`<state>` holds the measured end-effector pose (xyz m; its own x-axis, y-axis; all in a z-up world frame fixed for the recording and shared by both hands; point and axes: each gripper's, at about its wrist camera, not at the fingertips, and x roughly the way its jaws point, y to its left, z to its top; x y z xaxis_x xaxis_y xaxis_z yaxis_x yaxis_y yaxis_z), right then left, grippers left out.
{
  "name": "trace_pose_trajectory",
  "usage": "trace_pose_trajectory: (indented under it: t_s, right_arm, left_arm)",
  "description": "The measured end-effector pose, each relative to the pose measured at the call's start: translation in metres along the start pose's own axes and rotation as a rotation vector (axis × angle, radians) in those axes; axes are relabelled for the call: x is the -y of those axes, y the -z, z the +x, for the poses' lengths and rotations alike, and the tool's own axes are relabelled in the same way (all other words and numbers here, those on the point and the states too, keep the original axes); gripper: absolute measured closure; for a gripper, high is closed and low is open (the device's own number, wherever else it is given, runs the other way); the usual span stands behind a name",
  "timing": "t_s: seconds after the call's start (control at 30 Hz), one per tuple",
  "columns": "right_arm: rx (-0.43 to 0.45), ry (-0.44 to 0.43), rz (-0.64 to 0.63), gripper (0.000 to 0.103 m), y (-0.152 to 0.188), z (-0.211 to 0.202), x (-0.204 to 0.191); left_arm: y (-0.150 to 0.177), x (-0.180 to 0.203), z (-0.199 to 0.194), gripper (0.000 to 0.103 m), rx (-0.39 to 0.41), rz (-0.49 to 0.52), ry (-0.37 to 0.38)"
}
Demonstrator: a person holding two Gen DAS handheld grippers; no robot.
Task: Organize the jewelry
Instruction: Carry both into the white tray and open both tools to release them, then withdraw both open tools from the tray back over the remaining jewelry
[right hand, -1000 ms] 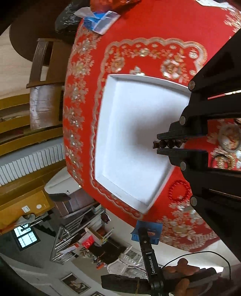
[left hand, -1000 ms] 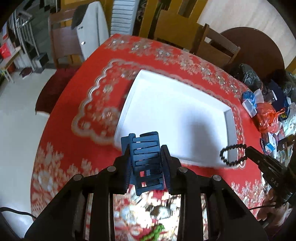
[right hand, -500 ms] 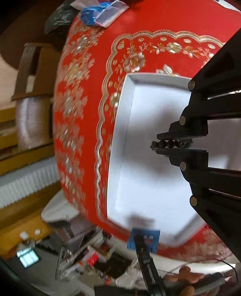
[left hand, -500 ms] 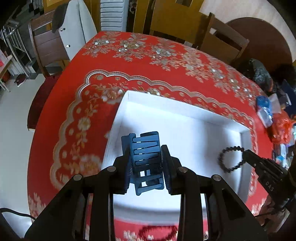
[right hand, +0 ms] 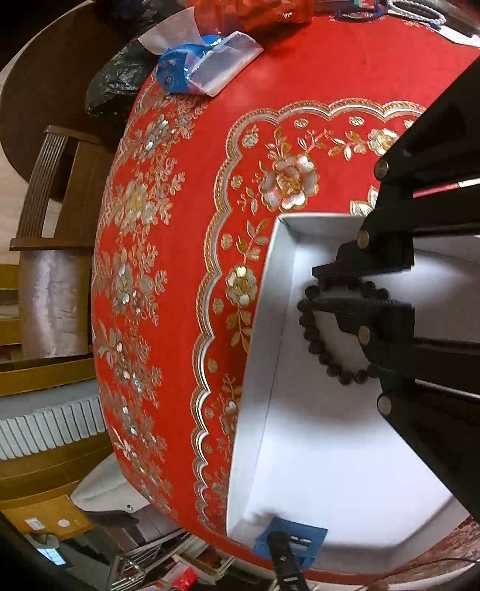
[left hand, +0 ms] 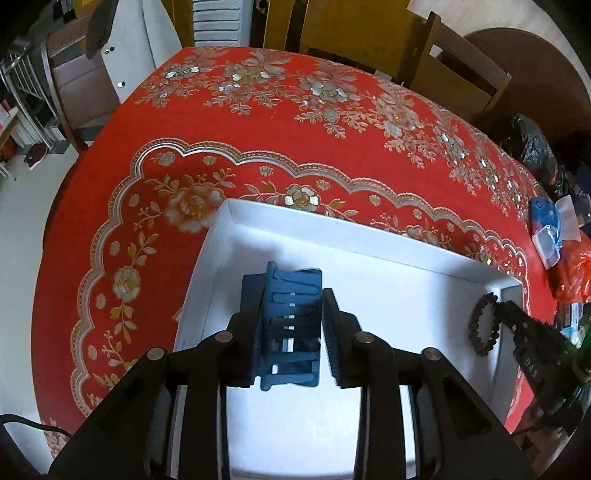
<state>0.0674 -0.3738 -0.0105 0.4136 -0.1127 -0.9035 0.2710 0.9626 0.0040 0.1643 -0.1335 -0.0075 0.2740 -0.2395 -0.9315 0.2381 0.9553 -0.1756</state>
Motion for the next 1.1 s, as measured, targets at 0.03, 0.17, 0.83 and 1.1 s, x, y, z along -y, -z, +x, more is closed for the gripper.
trace_pose_trajectory:
  t_s: [0.03,0.17,0.83,1.1]
  right_arm:
    - [0.005,-0.011,0.006,0.055,0.002,-0.003,-0.001]
    - [0.056,-0.049,0.026,0.053,0.013,-0.028,-0.006]
    - [0.058,-0.19,-0.019,0.052,0.107,-0.105,-0.057]
    - [0.057,-0.207,-0.061,0.046,0.157,-0.141,-0.06]
  left_arm:
    - [-0.001,-0.001,-0.001,0.06,0.001,0.0,0.011]
    - [0.0,-0.011,-0.011,0.041,0.026,-0.034,0.058]
    - [0.111,-0.011,-0.098,0.04,0.16,0.025,-0.104]
    - [0.17,-0.004,-0.122,0.04,0.167,-0.008,-0.115]
